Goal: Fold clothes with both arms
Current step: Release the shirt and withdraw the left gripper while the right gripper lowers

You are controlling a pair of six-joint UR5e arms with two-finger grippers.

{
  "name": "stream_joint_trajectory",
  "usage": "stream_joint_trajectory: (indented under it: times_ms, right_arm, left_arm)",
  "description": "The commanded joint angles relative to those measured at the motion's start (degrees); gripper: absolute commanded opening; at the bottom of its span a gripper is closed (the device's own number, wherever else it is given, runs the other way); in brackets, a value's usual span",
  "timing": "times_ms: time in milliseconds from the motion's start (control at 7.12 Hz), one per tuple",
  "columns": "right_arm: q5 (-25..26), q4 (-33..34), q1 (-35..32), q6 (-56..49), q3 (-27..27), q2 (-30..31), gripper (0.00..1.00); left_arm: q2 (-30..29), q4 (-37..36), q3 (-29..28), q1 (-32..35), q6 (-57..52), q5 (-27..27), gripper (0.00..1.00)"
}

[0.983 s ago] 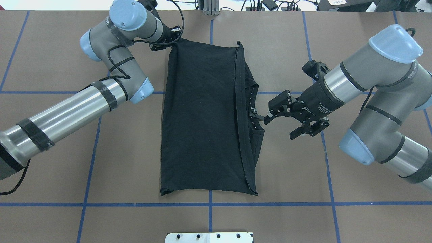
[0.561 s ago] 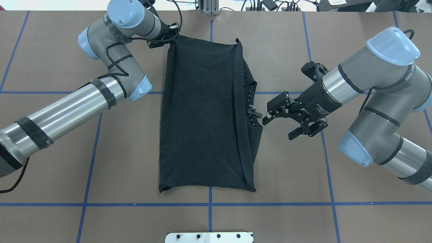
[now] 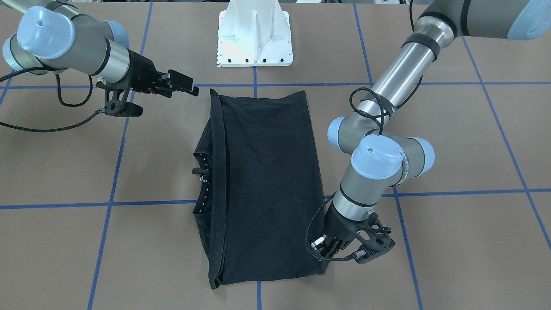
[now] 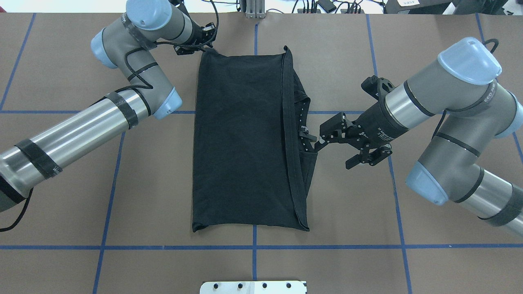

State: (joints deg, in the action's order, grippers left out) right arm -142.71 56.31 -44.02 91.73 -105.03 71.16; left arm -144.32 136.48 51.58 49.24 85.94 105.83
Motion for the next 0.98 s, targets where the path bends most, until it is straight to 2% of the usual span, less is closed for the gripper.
stream_joint_trajectory:
  times_ms: [0,281,561,842]
  right_arm:
    - [7.8,0.2,3.6,-0.1,-0.4,-1.1,1.00]
    - [15.8,0.4,6.0,-2.1,-1.3,-2.0,1.00]
    - [22.8,2.3,9.1,-7.6,-1.4,-1.9,1.00]
    - [27.9,13.1,11.7,-17.7,-4.3,-2.0,1.00]
  left_arm:
    - [1.7,-2.3,5.0,3.0,-0.6,5.1,1.00]
    - [11.7,-5.8,17.8,3.7,-7.0,6.1,1.00]
    - [17.4,-8.4,24.5,4.1,-9.2,6.2,1.00]
    - [24.1,-10.8,31.9,4.2,-13.7,6.3,1.00]
